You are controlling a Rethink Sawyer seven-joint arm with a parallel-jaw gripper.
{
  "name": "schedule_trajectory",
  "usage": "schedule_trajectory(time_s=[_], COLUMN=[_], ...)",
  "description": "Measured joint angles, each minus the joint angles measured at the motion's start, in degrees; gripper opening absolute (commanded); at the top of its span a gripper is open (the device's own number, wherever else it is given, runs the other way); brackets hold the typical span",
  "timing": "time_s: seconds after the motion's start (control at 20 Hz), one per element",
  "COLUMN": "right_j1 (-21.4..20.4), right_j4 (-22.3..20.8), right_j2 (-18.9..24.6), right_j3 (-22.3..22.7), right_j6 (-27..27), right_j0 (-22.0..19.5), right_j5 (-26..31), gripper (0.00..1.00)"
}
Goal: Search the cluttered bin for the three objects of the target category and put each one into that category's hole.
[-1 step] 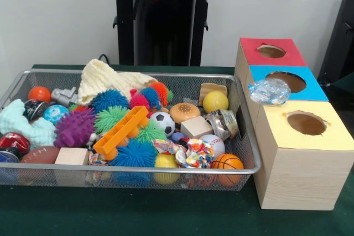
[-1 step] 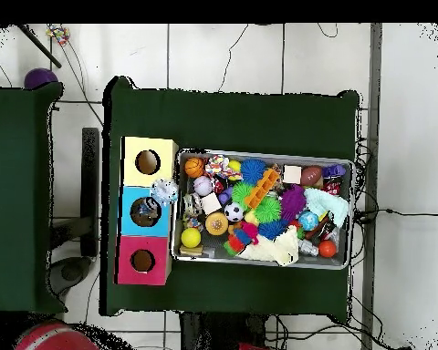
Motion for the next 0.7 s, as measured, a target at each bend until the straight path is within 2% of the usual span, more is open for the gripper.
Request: schedule_trajectory(time_s=[0.05, 0.15, 0.2, 0.3, 0.7], right_j1=[-3.0, -5.9, -8.5, -11.7, -17.1], right_j4=[-2.0, -2.8, -2.9, -2.9, -1.9], right_j2=[2.8, 5.7, 8.5, 12.1, 21.5], right_j3=[-0.2, -0.4, -0.7, -1.3, -3.9], right_j6=[0.8, 1.0, 1.0, 1.0, 1.0], right_j0=[-1.5, -3.4, -5.5, -7.9, -10.8], right_j5=[5.4, 10.2, 14.6, 18.2, 19.6], gripper=[0.00, 0.00, 0.00, 0.00, 0.00])
